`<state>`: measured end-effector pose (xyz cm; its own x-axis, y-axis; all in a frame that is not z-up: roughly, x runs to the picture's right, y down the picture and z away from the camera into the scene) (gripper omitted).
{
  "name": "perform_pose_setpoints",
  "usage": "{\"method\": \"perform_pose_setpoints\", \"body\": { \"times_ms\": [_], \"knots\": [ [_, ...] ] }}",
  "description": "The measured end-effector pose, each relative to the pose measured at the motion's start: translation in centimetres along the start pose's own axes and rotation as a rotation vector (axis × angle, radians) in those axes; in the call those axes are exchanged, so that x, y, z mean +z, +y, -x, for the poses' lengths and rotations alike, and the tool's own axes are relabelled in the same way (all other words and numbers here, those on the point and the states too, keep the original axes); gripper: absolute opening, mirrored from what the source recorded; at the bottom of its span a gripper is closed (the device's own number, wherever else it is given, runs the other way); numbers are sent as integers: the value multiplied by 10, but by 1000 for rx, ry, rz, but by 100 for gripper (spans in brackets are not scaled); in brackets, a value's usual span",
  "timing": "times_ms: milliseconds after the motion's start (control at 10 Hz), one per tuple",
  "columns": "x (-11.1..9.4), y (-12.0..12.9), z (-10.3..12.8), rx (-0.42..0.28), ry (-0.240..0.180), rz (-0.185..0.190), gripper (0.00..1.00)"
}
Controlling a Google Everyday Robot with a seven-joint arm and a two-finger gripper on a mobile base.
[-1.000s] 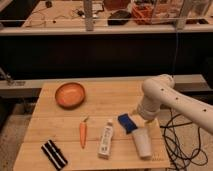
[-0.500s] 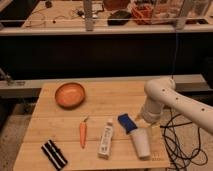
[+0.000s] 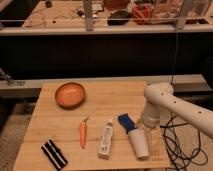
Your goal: Place the ceramic cup in the ceramic bowl
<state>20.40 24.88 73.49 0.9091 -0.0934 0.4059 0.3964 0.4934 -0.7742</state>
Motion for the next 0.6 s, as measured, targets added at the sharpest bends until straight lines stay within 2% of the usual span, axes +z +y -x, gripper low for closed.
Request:
{"method": "perform_pose_setpoints", "body": {
  "times_ms": [400,500,600],
  "knots": [
    [7,1,15,-31,-14,28,13],
    [7,0,18,-36,-17,26,5],
    [5,0,19,-28,-19,19,0]
  ]
}}
